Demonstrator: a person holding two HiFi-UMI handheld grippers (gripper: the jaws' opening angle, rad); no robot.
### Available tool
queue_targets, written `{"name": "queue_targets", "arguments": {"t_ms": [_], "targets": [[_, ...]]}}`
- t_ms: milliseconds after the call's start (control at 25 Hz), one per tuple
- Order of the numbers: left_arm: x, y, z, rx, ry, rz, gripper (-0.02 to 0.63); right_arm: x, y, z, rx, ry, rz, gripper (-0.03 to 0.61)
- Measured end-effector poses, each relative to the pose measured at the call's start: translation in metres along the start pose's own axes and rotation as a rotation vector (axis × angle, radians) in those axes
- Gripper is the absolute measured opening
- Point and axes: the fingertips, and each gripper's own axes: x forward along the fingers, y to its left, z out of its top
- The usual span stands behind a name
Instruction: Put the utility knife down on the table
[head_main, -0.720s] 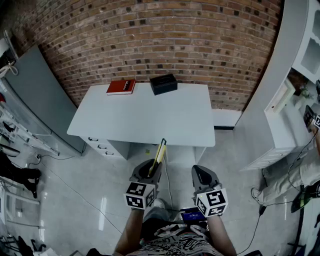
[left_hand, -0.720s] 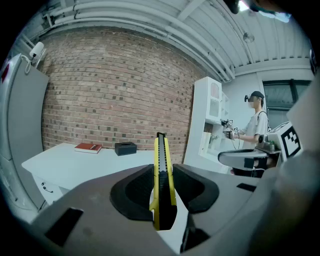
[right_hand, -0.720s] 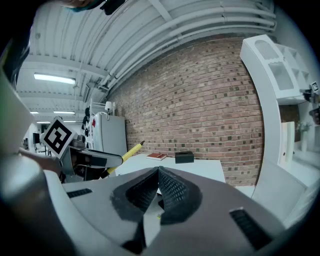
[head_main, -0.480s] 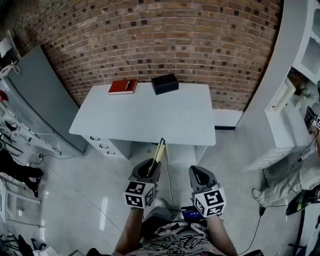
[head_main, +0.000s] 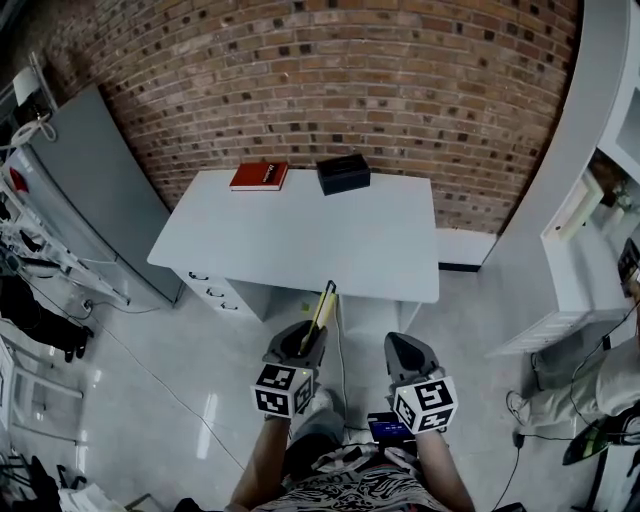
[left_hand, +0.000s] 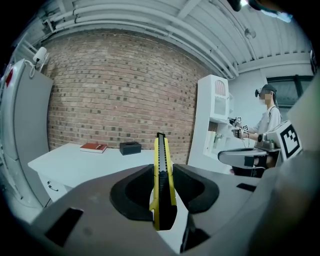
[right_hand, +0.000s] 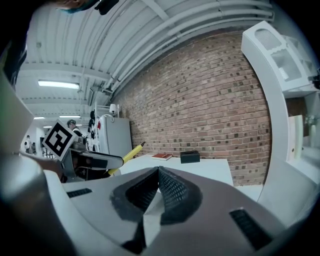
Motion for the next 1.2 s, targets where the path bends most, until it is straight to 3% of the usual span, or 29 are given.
{"name": "queue_targets", "arguments": {"t_ms": [400, 880, 1200], "targets": [[0.085, 0.050, 0.018, -0.052, -0.003, -0.037, 0.121, 0.082, -0.056, 0.001, 0.025, 0.039, -0.044, 0.000], [0.252, 0.189, 0.082, -0.040, 0.042, -0.158, 0.121, 0.280, -0.120, 0.043, 0.045, 0.108, -0.145, 0.000], [0.309, 0.245, 0.097, -0.050, 0.072, -0.191, 0.121, 0.348, -0.140, 0.057, 0.054, 0.127, -0.192, 0.000]]}}
